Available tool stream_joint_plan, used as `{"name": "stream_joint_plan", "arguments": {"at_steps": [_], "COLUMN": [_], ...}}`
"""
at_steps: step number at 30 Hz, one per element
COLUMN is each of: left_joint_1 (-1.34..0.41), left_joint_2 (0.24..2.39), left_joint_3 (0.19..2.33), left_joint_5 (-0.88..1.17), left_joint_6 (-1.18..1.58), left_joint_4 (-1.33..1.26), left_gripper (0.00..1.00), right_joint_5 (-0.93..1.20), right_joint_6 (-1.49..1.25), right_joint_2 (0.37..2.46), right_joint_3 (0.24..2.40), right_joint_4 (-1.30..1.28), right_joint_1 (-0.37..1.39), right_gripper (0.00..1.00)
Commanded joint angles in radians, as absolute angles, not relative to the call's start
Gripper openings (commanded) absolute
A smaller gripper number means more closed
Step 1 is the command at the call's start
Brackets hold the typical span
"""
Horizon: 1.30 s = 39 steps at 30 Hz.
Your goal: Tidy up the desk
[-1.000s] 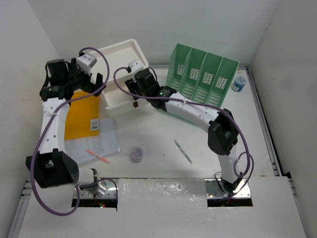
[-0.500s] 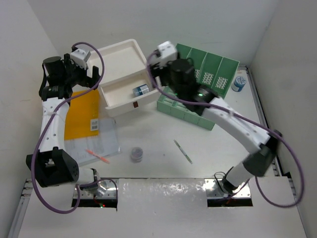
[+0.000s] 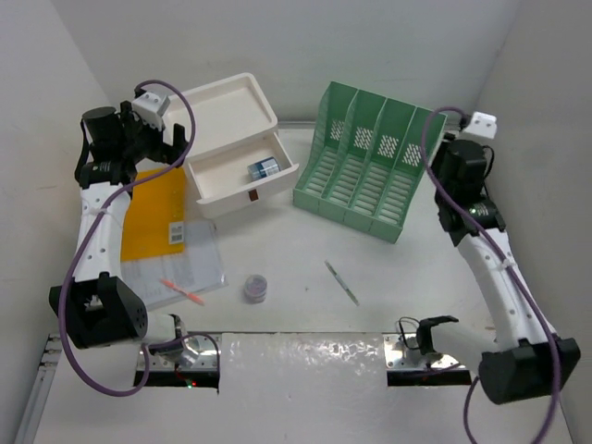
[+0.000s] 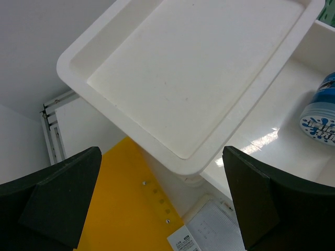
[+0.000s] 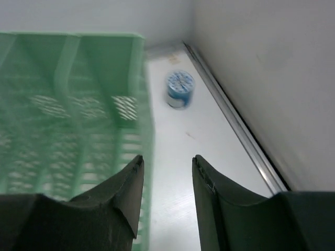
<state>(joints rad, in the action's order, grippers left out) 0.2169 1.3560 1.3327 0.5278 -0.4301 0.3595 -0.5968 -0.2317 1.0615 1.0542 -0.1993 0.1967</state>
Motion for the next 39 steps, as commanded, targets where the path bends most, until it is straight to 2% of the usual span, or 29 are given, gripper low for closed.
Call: {"name": "stream_joint_plan", "arguments": {"at_steps": [1, 2, 6, 7, 9, 11, 21, 27, 30, 39], "left_joint_1": [0.222, 0.221, 0.221, 0.222, 0.222, 0.222, 0.229, 0.239, 0.241, 0.244], "left_joint_2": [1.35, 1.35, 1.35, 1.35, 1.354, 1.361, 1.431, 1.488, 1.5, 1.512], "left_joint_3": [1.328, 1.327, 1.313, 1.309, 1.305, 1.312, 1.391, 1.446, 1.462, 1.482], "left_joint_5": [0.543, 0.542, 0.525, 0.516, 0.496, 0.499, 0.367, 0.382, 0.316, 0.235], "left_joint_6": [-0.413, -0.419, -0.449, -0.454, -0.472, -0.486, -0.548, -0.574, -0.563, -0.563], "left_joint_4": [0.314, 0.318, 0.336, 0.334, 0.336, 0.344, 0.411, 0.492, 0.486, 0.52], "left_gripper": [1.0, 1.0, 1.0, 1.0, 1.0, 0.99, 1.0, 1.0, 1.0, 1.0], "right_joint_5": [-0.369, -0.323, -0.203, -0.186, -0.112, -0.039, -0.103, -0.13, -0.149, -0.167], "right_joint_6": [-0.394, -0.438, -0.463, -0.456, -0.452, -0.454, -0.494, -0.477, -0.472, -0.399], "right_joint_2": [1.12, 1.127, 1.193, 1.222, 1.364, 1.438, 1.859, 2.075, 2.149, 2.365], "right_joint_3": [1.008, 0.99, 0.934, 0.957, 0.998, 1.02, 1.296, 1.516, 1.601, 1.781], "right_joint_4": [-0.253, -0.203, -0.111, -0.106, -0.08, -0.036, 0.101, 0.097, 0.098, 0.104], "right_joint_1": [-0.006, -0.108, -0.21, -0.216, -0.25, -0.265, -0.284, -0.284, -0.284, -0.275], "right_gripper": [0.41, 0.41, 0.45, 0.47, 0.61, 0.64, 0.79, 0.82, 0.82, 0.81]}}
